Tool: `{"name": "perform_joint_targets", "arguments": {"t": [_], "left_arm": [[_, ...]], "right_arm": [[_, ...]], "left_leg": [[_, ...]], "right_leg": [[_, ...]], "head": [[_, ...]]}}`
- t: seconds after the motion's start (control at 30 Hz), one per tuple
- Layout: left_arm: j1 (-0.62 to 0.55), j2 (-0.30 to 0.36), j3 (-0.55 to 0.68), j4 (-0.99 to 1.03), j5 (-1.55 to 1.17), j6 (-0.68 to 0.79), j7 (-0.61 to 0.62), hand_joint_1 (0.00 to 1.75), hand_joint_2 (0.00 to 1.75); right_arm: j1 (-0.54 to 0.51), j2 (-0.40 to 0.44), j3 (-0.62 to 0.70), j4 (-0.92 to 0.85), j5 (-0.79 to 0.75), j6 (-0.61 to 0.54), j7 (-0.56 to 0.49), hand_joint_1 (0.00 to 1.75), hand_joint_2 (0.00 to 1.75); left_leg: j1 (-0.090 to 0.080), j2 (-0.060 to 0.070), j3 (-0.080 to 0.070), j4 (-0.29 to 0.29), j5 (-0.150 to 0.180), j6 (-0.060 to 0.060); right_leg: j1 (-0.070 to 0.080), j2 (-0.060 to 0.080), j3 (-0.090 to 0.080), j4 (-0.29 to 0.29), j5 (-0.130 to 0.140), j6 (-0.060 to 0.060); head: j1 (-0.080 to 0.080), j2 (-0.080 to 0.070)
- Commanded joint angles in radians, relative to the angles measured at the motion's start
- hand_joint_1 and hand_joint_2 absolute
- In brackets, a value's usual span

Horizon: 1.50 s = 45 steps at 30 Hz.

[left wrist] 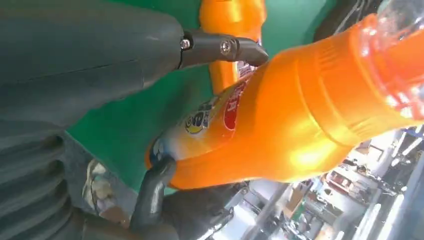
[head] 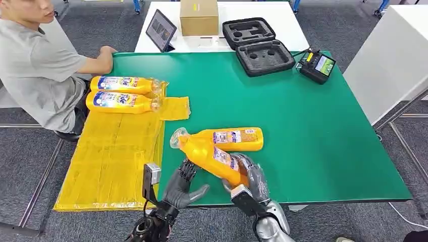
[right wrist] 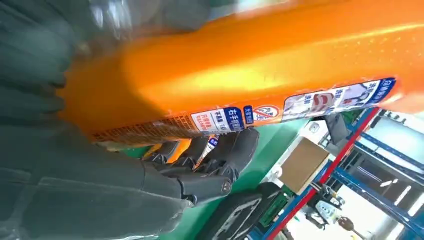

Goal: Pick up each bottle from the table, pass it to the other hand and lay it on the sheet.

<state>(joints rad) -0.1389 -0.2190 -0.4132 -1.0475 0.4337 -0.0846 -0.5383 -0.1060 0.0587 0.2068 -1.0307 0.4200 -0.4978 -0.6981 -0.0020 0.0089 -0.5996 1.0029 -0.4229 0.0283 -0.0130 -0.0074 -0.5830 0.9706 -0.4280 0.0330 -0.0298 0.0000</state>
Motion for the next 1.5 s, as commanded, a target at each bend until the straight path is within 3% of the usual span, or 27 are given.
{"name": "perform_joint_targets", "arguments": {"t": [0.03,0.6,1.0,1.27,1.4,1.43,1.47,1.5], "left_arm": [[-0.112,-0.022,-0.036,0.229,-0.001,0.056,-0.008,0.0,1.75],[-0.085,0.004,0.049,0.079,0.098,0.055,-0.104,0.0,1.75],[-0.074,0.011,0.047,0.023,0.104,0.056,-0.098,0.0,1.75],[-0.108,-0.008,-0.042,0.129,0.193,-0.084,0.026,0.0,1.75],[-0.136,-0.023,-0.099,0.194,0.178,-0.101,0.03,0.0,1.75],[-0.148,-0.029,-0.121,0.219,0.165,-0.096,0.026,0.12,1.75],[-0.153,-0.033,-0.128,0.231,0.165,-0.095,0.028,0.52,1.75],[-0.153,-0.033,-0.128,0.231,0.165,-0.095,0.028,0.52,1.75]], "right_arm": [[-0.05,0.0,0.12,0.018,-0.035,-0.006,0.0,1.75,1.75],[-0.02,-0.014,0.161,0.032,-0.078,-0.011,0.0,1.75,1.75],[-0.008,-0.016,0.154,0.033,-0.085,-0.024,0.0,1.75,1.75],[-0.016,0.002,0.173,0.037,-0.064,-0.021,0.0,1.75,1.75],[-0.027,0.005,0.198,0.042,-0.067,-0.026,0.0,1.75,1.75],[-0.033,0.005,0.207,0.044,-0.071,-0.025,0.0,1.75,1.75],[-0.034,0.004,0.212,0.043,-0.073,-0.027,0.0,1.75,1.75],[-0.034,0.004,0.212,0.043,-0.073,-0.027,0.0,1.75,1.75]], "left_leg": [[0.0,0.0,0.001,-0.001,0.0,-0.001],[0.001,0.0,0.002,0.0,-0.001,-0.001],[0.001,0.0,0.003,0.0,-0.001,-0.002],[0.001,0.0,0.004,0.0,-0.001,-0.002],[0.001,-0.001,0.002,0.0,-0.001,-0.001],[0.0,0.0,0.002,-0.001,-0.001,-0.001],[0.001,0.0,0.003,0.0,-0.001,-0.002],[0.0,0.0,0.001,0.0,0.0,-0.001]], "right_leg": [[0.0,0.001,0.001,0.0,0.0,-0.001],[0.001,0.001,0.002,0.0,-0.001,-0.001],[0.001,0.001,0.003,-0.001,-0.001,-0.002],[0.001,0.001,0.004,-0.001,-0.001,-0.002],[0.001,0.0,0.003,-0.001,-0.001,-0.001],[0.0,0.0,0.003,-0.001,-0.001,-0.001],[0.001,0.001,0.003,-0.001,-0.001,-0.001],[0.0,0.0,0.002,0.0,0.0,-0.001]], "head": [[0.0,0.0],[0.0,0.0],[0.0,0.0],[0.0,0.0],[0.0,0.0],[0.0,0.0],[0.0,0.0],[0.0,0.0]]}}
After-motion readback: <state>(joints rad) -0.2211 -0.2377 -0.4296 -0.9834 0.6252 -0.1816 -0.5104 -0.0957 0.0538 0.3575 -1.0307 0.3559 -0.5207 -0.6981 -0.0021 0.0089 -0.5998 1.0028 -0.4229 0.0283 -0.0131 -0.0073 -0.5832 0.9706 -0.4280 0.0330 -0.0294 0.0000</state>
